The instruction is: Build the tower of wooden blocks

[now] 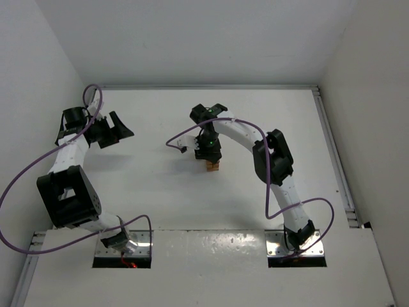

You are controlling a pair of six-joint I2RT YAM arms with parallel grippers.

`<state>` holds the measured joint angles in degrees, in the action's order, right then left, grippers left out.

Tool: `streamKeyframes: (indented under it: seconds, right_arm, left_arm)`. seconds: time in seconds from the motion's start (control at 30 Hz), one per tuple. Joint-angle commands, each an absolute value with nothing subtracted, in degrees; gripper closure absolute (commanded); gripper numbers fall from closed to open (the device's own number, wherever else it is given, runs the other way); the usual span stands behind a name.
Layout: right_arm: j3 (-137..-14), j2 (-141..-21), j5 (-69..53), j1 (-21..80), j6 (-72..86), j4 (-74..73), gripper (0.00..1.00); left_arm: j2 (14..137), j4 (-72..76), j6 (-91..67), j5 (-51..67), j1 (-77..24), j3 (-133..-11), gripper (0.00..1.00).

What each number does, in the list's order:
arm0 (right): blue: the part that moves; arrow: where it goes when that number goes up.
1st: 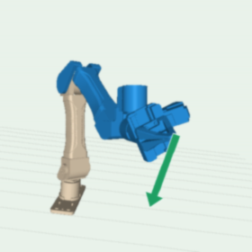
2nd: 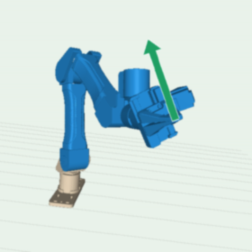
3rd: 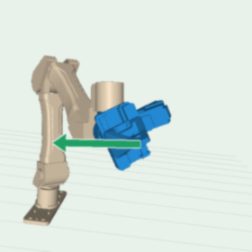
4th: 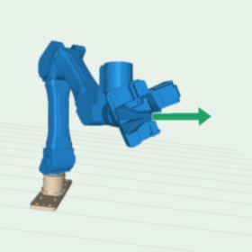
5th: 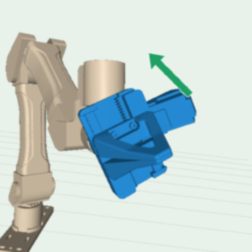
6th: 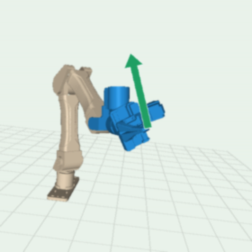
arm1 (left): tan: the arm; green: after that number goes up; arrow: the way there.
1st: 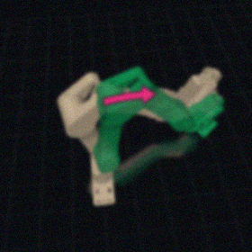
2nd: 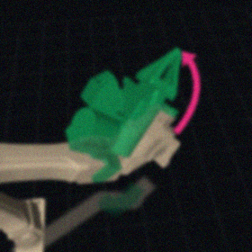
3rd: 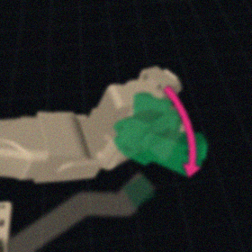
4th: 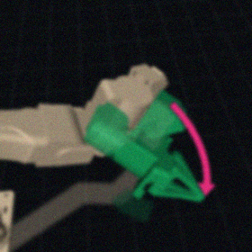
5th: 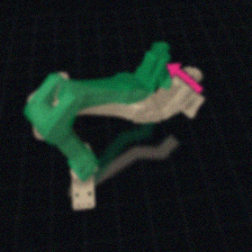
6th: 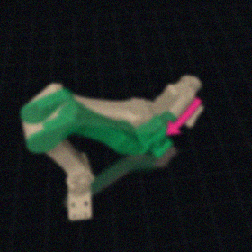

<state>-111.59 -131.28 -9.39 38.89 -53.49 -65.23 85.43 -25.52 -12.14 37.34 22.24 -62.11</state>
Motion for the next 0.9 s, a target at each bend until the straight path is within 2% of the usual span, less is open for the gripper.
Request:
streamKeyframes:
  seconds: [0.0, 0.3, 0.4, 0.87]
  right_arm:
    - [-113.64, -130.78, -9.75, 39.55, -52.82, -66.01, 0.55]
    - [-113.99, -131.22, -9.76, 39.55, -52.56, -66.01, 0.53]
    - [-114.08, -131.13, -9.67, 39.55, -52.3, -66.01, 0.47]
    - [-113.73, -131.31, -9.23, 39.64, -52.47, -66.18, 0.39]
  left_arm:
    - [85.78, -23.91, -12.22, 38.67, 22.68, -63.72, 0.11]
    - [85.78, -23.91, -12.22, 38.67, 22.68, -63.72, 0.11]
    - [86.3, -23.91, -12.22, 38.67, 22.68, -63.72, 0.11]
    - [86.31, -23.91, -12.22, 38.67, 22.68, -63.72, 0.11]
